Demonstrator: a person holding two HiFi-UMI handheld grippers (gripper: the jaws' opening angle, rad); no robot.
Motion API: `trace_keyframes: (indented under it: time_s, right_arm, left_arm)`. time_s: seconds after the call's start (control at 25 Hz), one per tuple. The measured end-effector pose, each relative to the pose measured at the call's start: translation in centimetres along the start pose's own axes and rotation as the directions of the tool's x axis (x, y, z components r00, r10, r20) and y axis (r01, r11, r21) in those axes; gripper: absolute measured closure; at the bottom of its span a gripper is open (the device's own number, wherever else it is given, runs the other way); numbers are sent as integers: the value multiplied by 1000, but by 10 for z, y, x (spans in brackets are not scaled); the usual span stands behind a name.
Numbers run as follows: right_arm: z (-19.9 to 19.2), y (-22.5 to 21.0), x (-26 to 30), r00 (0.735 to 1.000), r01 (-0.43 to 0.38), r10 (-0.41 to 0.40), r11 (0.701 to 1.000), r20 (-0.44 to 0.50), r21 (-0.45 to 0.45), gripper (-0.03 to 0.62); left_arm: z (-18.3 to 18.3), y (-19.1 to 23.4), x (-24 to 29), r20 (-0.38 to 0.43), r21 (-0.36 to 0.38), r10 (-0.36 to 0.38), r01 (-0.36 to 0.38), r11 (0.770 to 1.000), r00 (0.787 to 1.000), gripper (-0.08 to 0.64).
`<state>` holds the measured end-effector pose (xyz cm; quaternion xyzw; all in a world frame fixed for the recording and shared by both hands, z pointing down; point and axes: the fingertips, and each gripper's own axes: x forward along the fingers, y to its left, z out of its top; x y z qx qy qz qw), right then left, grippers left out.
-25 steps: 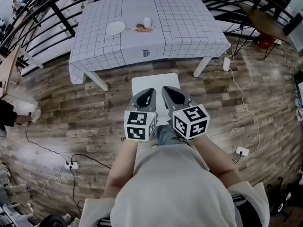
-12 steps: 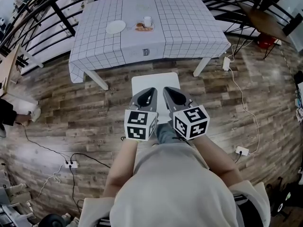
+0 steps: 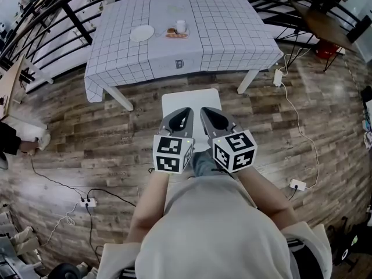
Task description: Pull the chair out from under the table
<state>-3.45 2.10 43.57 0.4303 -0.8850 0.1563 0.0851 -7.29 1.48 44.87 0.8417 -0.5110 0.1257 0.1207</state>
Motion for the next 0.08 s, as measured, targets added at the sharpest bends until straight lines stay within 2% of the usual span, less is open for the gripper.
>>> trace_keyframes:
  time_s: [0.08]
  right_arm:
    - [0,0,0,1000,0,0,1000,0,0,595]
  left_arm:
    - [0,0,0,-1,-2,1,-1,1000,1000,551]
